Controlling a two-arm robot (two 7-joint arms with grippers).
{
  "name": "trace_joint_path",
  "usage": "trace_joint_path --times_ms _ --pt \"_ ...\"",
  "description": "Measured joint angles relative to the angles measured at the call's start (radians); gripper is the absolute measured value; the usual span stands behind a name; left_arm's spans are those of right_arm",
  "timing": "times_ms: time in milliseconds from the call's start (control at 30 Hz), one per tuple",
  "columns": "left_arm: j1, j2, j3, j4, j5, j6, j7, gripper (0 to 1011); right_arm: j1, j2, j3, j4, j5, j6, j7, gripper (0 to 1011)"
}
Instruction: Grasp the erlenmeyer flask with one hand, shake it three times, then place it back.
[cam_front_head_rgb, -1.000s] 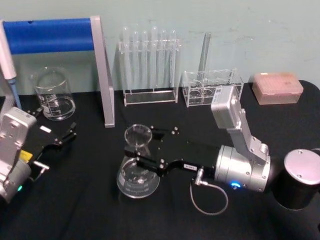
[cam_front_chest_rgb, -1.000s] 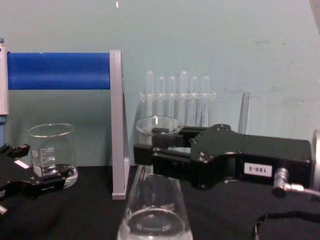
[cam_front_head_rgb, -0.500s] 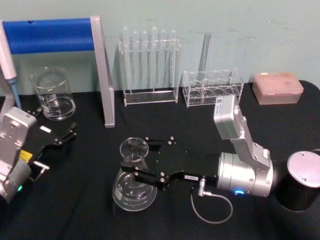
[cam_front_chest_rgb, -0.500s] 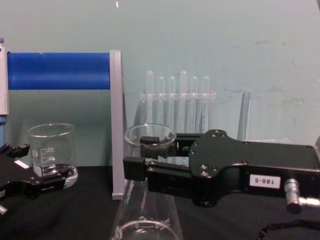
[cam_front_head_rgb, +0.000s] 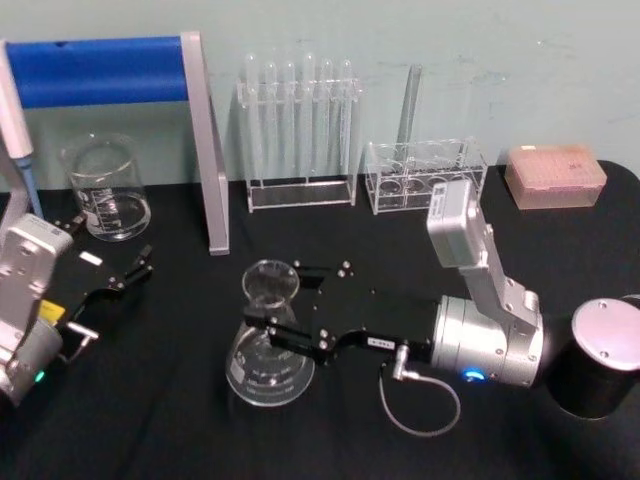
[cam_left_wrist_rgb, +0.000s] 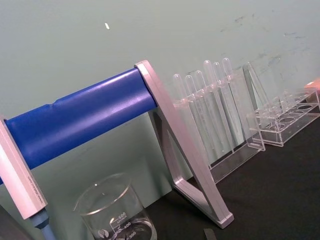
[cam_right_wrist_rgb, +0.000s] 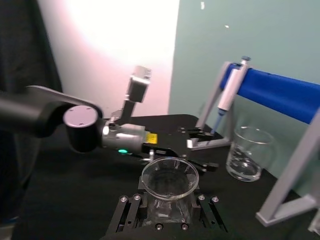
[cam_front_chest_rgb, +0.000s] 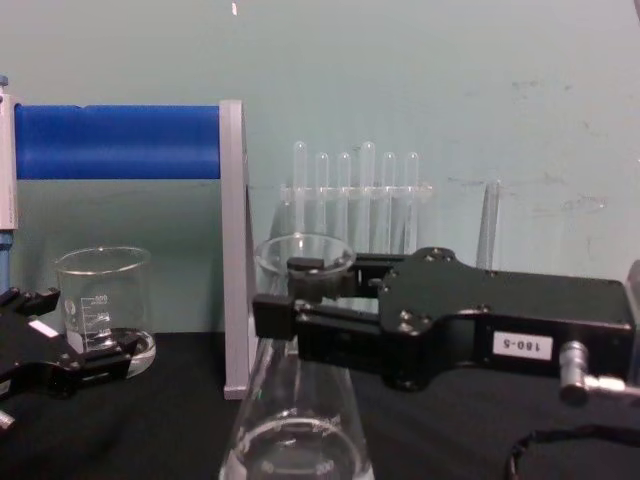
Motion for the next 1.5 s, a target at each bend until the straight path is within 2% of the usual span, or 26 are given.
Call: trace_joint_path --times_ms 67,100,133,200,333,467,600,767,967,1300,1500 --pt "0.0 0.0 0.0 0.0 0.0 0.0 0.0 1001 0.001 -0.005 0.003 0.004 -0.003 0.003 -0.018 453" --pt "0.0 0.0 0.0 0.0 0.0 0.0 0.0 1001 0.001 -0.017 0.011 0.009 -0.013 0.014 -0.06 453" --pt "0.0 0.0 0.0 0.0 0.0 0.0 0.0 1001 0.001 -0.017 0.011 0.009 -0.013 0.014 -0.06 453" --pt "0.0 0.0 0.0 0.0 0.0 0.0 0.0 1001 0.0 -0.033 0.023 0.017 -0.029 0.029 -0.113 453" --pt "0.0 0.0 0.0 0.0 0.0 0.0 0.0 1001 -0.003 -0.083 0.061 0.046 -0.059 0.066 -0.234 453" --pt "0.0 0.0 0.0 0.0 0.0 0.0 0.0 1001 -0.002 -0.124 0.091 0.075 -0.076 0.087 -0.312 453" --pt "0.0 0.0 0.0 0.0 0.0 0.0 0.0 1001 0.002 -0.153 0.116 0.1 -0.087 0.097 -0.365 453" --pt "0.0 0.0 0.0 0.0 0.0 0.0 0.0 1001 0.002 -0.214 0.166 0.14 -0.112 0.119 -0.483 453" --pt "0.0 0.0 0.0 0.0 0.0 0.0 0.0 1001 0.001 -0.261 0.206 0.168 -0.135 0.126 -0.566 453" --pt "0.0 0.0 0.0 0.0 0.0 0.0 0.0 1001 -0.003 -0.286 0.228 0.179 -0.16 0.131 -0.584 453" --pt "0.0 0.0 0.0 0.0 0.0 0.0 0.0 1001 -0.011 -0.279 0.231 0.166 -0.162 0.132 -0.529 453"
